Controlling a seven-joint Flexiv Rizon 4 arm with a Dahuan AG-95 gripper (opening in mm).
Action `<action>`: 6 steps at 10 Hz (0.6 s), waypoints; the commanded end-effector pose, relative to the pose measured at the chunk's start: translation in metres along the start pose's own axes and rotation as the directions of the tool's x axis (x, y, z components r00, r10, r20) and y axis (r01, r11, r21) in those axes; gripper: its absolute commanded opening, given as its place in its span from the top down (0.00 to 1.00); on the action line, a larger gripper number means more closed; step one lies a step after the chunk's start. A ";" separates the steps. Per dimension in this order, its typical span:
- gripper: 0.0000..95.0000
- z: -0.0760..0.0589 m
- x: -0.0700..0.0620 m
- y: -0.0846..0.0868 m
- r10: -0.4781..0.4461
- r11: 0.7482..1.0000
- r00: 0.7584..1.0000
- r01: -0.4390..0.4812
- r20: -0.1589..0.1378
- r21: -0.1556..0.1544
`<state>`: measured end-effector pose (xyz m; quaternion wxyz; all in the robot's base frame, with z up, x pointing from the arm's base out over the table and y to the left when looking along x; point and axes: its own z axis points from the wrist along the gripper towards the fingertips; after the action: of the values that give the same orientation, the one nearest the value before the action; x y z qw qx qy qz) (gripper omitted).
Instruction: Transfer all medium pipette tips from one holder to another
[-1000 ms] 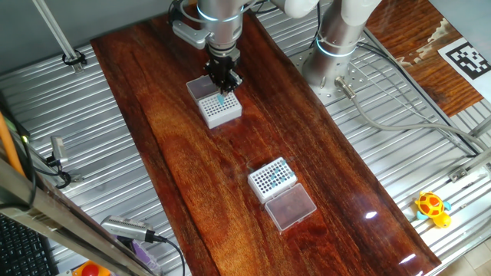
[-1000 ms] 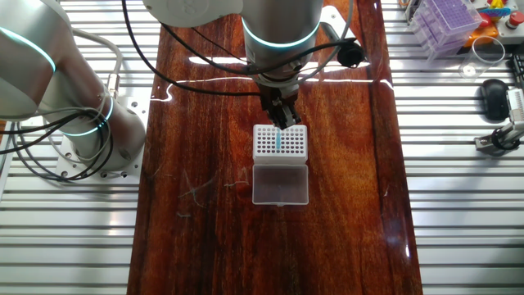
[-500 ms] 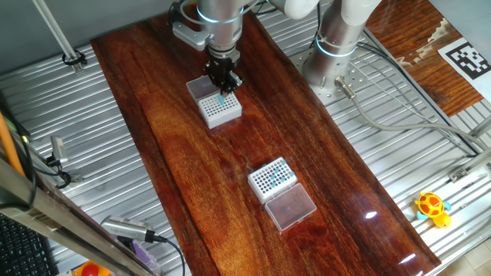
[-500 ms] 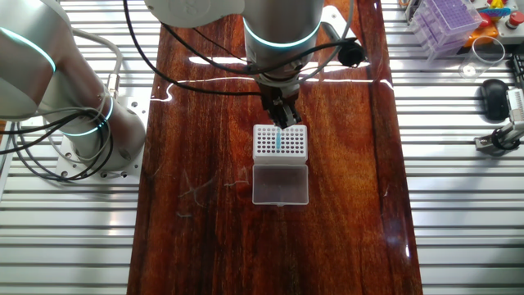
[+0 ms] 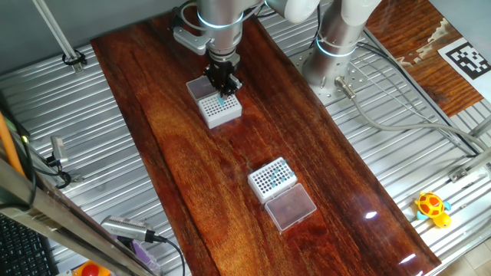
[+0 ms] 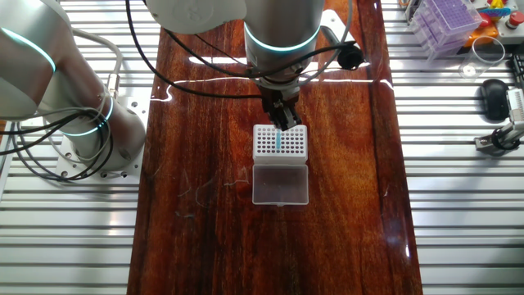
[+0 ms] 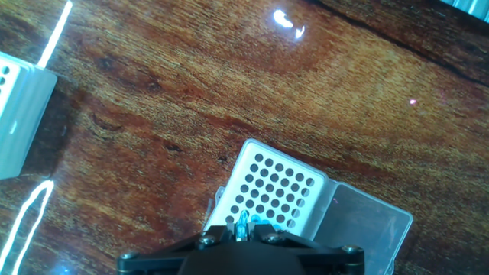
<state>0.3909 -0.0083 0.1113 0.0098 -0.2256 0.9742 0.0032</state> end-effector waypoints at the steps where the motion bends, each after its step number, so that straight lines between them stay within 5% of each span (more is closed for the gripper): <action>1: 1.00 0.002 0.000 0.000 -0.004 1.000 1.000 0.004 -0.002 0.003; 6: 1.00 0.007 -0.001 0.000 -0.010 1.000 1.000 0.010 0.002 0.004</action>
<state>0.3916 -0.0077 0.1043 0.0105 -0.2300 0.9731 0.0005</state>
